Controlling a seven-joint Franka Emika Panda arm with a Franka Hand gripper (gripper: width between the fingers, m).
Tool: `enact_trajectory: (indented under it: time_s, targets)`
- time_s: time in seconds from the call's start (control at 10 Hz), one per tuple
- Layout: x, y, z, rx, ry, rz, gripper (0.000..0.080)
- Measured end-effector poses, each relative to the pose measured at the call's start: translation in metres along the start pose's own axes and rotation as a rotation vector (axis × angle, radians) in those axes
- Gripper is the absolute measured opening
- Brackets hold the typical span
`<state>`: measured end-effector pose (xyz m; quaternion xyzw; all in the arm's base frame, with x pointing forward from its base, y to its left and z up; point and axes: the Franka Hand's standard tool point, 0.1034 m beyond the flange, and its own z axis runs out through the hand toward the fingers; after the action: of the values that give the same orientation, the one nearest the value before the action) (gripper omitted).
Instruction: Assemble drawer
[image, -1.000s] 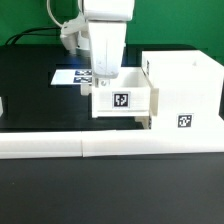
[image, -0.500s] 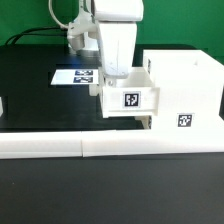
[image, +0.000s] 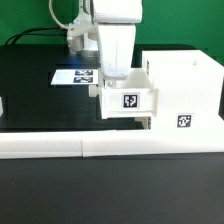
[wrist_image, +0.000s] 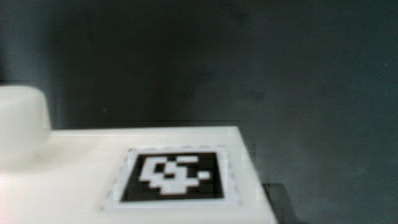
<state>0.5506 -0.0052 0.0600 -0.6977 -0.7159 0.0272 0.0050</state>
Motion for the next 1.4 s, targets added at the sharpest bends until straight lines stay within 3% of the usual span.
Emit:
enact_trajectory:
  time_s: [1.4]
  targets:
    - [0.0026, 0.0016, 0.0004, 0.002, -0.009, 0.056, 0.0042]
